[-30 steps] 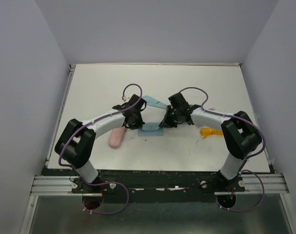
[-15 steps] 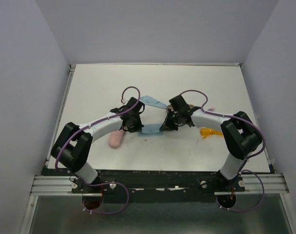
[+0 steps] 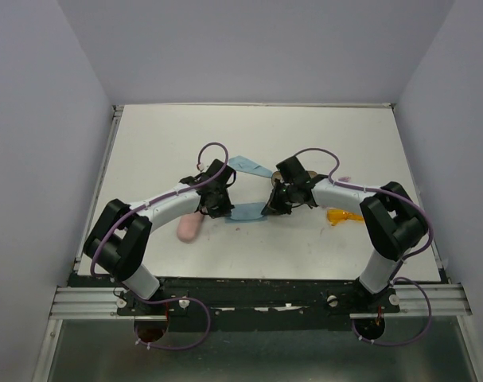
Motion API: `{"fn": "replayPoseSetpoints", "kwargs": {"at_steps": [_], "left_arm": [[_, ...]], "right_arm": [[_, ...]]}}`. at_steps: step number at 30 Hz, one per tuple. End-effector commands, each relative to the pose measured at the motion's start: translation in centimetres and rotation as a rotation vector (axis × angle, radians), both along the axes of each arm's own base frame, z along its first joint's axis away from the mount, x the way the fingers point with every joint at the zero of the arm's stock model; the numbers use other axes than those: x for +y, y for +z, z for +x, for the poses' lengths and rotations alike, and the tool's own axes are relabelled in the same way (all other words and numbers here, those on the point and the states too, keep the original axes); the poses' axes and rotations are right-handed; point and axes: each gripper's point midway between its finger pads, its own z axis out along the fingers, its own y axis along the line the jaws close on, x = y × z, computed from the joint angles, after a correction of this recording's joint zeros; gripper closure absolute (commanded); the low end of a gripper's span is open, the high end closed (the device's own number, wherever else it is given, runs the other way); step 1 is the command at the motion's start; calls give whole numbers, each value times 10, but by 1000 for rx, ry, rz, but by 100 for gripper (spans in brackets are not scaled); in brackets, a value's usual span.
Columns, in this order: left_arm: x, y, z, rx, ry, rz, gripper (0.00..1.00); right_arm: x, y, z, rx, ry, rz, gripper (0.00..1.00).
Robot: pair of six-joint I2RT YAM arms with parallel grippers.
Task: Organize the sunglasses
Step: Fold the glasses cleaning cloth at the center of the board.
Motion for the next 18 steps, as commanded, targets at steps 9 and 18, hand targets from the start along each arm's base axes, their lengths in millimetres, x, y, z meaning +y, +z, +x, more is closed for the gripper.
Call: {"fn": "replayPoseSetpoints", "kwargs": {"at_steps": [9,18], "left_arm": [[1,-21,-11,75,17,12,98],[13,-18,-16,72,47,56,80]], "right_arm": [[-6,-13,-12,42,0,-2,94],[-15,-10,-13,25,-25,-32,73]]}}
